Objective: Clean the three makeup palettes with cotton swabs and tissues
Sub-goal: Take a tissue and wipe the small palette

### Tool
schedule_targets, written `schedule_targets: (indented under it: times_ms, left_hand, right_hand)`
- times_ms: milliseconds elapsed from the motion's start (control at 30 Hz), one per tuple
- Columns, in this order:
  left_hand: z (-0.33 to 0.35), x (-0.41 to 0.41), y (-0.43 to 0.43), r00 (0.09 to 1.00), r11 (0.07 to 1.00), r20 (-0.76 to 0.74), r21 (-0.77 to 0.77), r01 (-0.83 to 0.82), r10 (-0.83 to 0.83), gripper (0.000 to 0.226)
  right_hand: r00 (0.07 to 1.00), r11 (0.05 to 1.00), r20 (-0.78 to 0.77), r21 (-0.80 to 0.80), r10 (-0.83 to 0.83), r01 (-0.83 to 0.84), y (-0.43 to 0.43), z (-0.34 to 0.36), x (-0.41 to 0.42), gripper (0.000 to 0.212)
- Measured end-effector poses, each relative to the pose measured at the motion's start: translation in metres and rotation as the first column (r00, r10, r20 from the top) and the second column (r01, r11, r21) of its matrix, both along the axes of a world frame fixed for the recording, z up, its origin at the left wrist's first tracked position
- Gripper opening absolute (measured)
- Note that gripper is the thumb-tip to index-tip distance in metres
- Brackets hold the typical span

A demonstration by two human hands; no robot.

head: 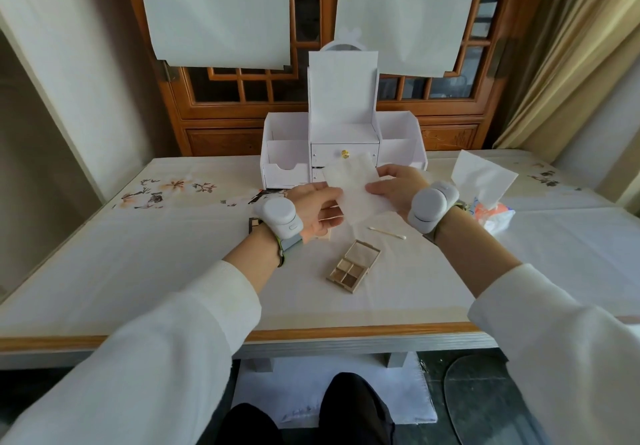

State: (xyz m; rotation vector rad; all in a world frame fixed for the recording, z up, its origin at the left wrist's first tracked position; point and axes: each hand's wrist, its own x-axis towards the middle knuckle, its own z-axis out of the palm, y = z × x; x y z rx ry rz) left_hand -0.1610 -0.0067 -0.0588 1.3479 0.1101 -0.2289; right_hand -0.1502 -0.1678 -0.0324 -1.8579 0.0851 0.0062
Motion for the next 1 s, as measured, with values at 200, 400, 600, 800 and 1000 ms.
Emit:
schedule_targets:
  times_ms: [200,400,600,800,1000]
  left_hand:
    - [0.002,0.000,0.002,0.999,0.999,0.041,0.037,-0.032,0.031,0.022]
    - [0.003,-0.005,0.007,0.997,0.998,0.078,0.060,-0.027,0.022,0.021]
    - [0.003,-0.001,0.010,0.997,0.997,0.019,-0.007,-0.074,0.074,0.020]
    - [0.004,-0.003,0.013,0.999,1.000,-0.027,0.004,-0.027,0.027,0.017]
    - [0.004,-0.007,0.011,0.999,0.999,0.007,-0.001,0.051,-0.051,0.021]
  right_hand:
    - [0.990,0.994,-0.128,0.097,0.062,-0.050,-0.004,-0.001,-0.003,0.029]
    - [0.995,0.976,-0.010,0.196,0.097,-0.093,-0.008,-0.003,-0.005,0.019]
    - [0.995,0.979,0.005,0.179,0.104,-0.103,-0.003,-0.007,0.002,0.047]
    - [0.982,0.988,0.112,0.016,0.153,-0.156,-0.002,-0.007,0.000,0.009]
    - [0.973,0.985,0.164,0.029,0.162,-0.170,0.000,-0.008,0.000,0.035]
